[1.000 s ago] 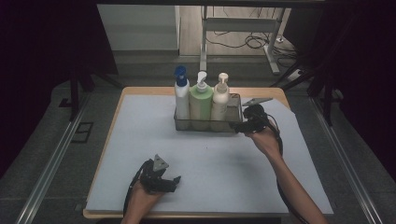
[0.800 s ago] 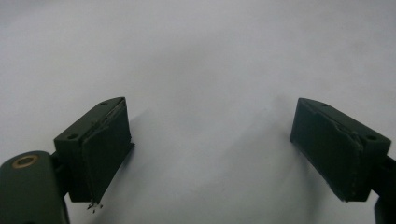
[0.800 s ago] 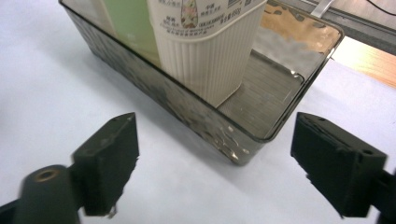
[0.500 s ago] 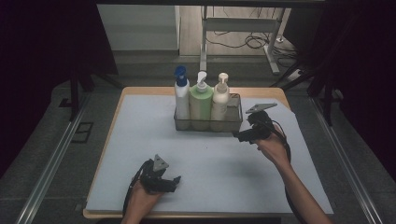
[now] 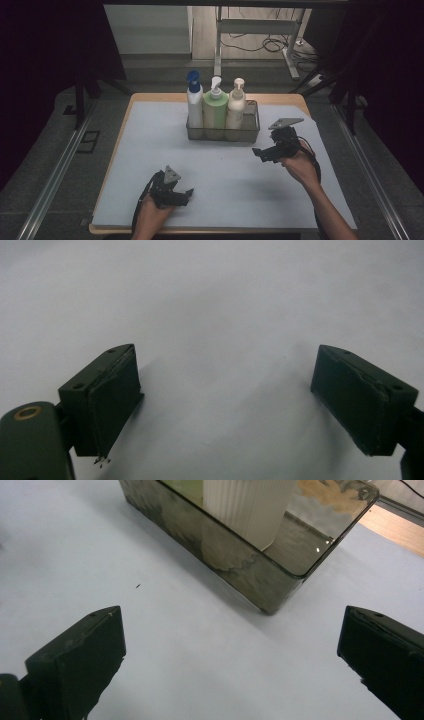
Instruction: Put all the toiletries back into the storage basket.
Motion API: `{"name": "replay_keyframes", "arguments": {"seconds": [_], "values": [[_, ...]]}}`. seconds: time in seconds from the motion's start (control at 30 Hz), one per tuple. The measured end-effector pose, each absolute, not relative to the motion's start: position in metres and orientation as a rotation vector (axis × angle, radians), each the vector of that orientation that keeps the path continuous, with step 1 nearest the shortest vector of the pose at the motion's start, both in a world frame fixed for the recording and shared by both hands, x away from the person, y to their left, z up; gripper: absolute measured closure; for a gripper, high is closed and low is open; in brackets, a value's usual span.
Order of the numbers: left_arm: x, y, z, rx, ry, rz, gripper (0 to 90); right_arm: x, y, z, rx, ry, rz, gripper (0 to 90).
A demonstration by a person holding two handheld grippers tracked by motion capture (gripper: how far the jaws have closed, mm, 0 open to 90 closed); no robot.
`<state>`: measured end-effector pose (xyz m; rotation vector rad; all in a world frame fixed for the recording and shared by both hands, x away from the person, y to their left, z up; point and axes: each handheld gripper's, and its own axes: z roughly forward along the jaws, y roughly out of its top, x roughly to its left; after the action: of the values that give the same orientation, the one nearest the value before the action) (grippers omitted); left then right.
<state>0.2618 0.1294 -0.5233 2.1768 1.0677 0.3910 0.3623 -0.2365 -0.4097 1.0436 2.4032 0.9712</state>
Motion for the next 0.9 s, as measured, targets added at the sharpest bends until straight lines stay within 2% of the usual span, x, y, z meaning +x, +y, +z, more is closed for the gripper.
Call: {"name": "replay_keyframes", "arguments": {"seconds": [0.5,0.9], "values": [[0.262,0.129,-0.524,2.170,1.069,0.391,12.2,0.333,-0.250,-0.415,1.003,2.430,0.973,0.0],[0.262,0.129,-0.524,2.171,1.070,0.389,12.2,0.314,-0.262,-0.442,1.017,2.423,0.987,0.0]]}}
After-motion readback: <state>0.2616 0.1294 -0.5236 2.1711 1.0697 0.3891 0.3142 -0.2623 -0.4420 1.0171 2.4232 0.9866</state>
